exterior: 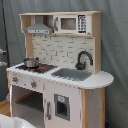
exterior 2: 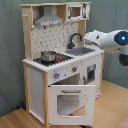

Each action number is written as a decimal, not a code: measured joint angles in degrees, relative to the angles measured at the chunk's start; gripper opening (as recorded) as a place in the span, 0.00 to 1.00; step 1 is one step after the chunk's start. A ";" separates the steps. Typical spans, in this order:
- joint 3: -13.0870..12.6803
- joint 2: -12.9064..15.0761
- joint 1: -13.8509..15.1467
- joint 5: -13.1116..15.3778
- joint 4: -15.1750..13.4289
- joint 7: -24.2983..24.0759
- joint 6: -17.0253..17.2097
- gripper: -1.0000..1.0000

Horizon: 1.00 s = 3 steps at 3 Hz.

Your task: Play with the kitchen

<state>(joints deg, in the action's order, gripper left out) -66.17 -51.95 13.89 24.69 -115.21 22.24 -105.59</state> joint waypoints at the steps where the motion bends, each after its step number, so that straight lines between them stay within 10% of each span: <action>1: 1.24 1.53 -0.58 -3.26 0.01 4.14 3.21 1.00; 3: 1.47 5.46 -0.12 -12.02 -0.75 10.35 6.14 1.00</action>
<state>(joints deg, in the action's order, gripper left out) -64.70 -46.49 13.77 12.67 -115.96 32.60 -99.45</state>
